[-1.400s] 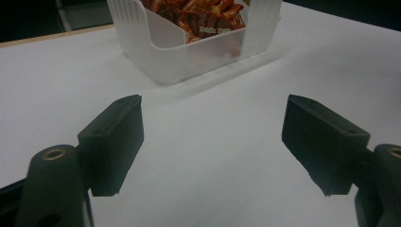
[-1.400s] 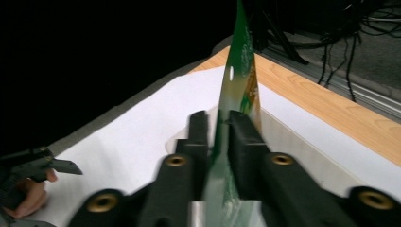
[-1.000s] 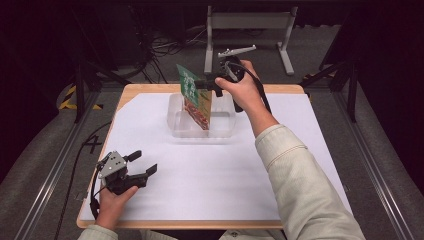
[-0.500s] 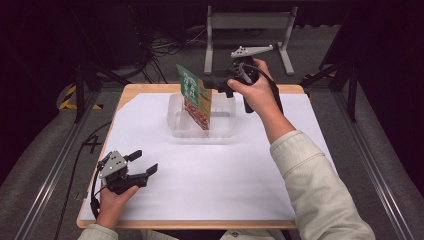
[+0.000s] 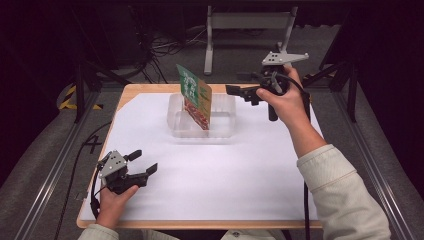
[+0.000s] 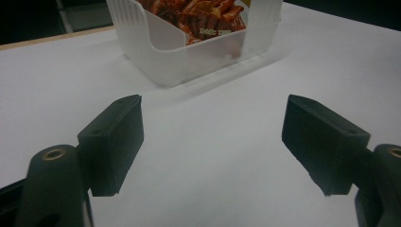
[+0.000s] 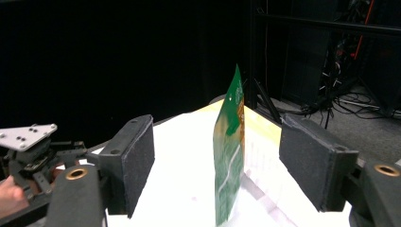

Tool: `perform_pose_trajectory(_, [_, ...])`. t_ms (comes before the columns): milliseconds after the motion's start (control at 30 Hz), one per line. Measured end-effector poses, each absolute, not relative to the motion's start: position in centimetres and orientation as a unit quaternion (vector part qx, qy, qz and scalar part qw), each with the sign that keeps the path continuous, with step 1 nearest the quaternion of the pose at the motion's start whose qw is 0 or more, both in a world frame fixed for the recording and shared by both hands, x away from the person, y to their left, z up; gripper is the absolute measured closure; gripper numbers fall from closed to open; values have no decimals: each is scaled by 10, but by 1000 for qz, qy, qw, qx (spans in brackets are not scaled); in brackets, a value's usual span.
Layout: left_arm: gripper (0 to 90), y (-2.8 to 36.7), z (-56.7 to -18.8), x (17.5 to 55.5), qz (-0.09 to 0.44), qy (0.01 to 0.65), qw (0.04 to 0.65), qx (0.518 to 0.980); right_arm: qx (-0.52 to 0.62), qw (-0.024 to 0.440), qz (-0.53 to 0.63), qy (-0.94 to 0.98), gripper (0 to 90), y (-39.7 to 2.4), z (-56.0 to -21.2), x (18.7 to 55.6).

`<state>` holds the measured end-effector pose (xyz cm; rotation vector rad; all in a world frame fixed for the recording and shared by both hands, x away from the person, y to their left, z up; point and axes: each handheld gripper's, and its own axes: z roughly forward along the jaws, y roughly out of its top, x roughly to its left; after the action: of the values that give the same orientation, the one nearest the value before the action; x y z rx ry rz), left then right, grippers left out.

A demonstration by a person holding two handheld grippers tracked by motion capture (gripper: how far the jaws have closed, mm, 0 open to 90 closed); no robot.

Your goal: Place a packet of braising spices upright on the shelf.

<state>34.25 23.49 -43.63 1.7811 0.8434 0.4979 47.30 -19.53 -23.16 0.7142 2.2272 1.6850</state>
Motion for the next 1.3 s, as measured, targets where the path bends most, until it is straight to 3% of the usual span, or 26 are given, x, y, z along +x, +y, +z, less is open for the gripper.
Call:
perform_pose_trajectory(567, [222, 235, -436, 342, 209, 356, 529, 742, 245, 167, 584, 755, 269, -263, -237, 417])
perform_pose_trajectory(900, [217, 238, -433, 342, 212, 346, 534, 742, 236, 177, 581, 758, 266, -279, -264, 396])
perform_pose_trajectory(1300, [213, 239, -431, 341, 210, 340, 538, 742, 255, 182, 574, 757, 258, -295, -326, 375])
